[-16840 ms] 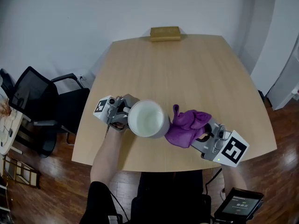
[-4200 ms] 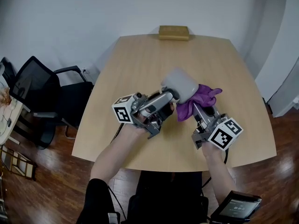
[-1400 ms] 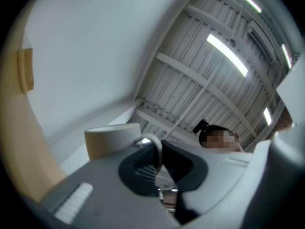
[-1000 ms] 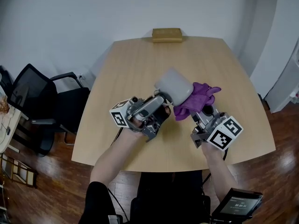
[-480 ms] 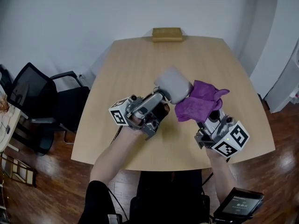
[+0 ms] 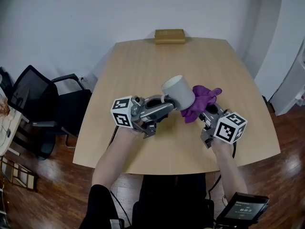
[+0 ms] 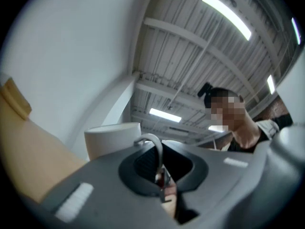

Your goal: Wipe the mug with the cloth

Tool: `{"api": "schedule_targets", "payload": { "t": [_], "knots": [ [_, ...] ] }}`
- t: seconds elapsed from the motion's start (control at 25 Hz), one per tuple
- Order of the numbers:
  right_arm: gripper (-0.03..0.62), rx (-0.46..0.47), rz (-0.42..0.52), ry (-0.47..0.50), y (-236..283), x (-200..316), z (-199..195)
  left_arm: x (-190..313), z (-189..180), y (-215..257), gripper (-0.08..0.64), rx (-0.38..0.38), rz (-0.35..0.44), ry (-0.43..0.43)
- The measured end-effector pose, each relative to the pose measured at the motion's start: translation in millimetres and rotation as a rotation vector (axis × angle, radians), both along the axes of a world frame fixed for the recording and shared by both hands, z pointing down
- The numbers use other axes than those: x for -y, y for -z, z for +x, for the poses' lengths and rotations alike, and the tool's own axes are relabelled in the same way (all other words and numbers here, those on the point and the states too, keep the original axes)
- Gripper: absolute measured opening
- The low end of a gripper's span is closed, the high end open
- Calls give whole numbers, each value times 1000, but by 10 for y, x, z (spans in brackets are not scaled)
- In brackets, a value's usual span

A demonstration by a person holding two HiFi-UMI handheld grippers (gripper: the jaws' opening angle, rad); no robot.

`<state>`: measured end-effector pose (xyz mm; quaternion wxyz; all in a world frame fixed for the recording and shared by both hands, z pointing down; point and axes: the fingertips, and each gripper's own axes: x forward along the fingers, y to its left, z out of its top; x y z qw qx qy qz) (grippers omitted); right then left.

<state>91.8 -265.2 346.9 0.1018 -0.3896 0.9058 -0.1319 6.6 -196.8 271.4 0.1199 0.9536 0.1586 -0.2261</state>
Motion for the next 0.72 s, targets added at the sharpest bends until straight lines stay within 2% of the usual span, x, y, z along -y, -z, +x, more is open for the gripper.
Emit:
{"api": "schedule_targets", "payload": {
  "t": [0.16,0.24,0.48,0.72],
  "knots": [
    [77,11,-22,-31,-1,59,257,169,175,-443,32,300,160,90],
    [77,17,-32,-36,-20,122,331,291,205,-654,31,399,199,94],
    [78,62,-68,9,-95,281,351,553,212,-1076,32,575,317,22],
    [78,134,-85,22,-181,367,395,622,203,-1340,34,682,371,-86]
  ]
}}
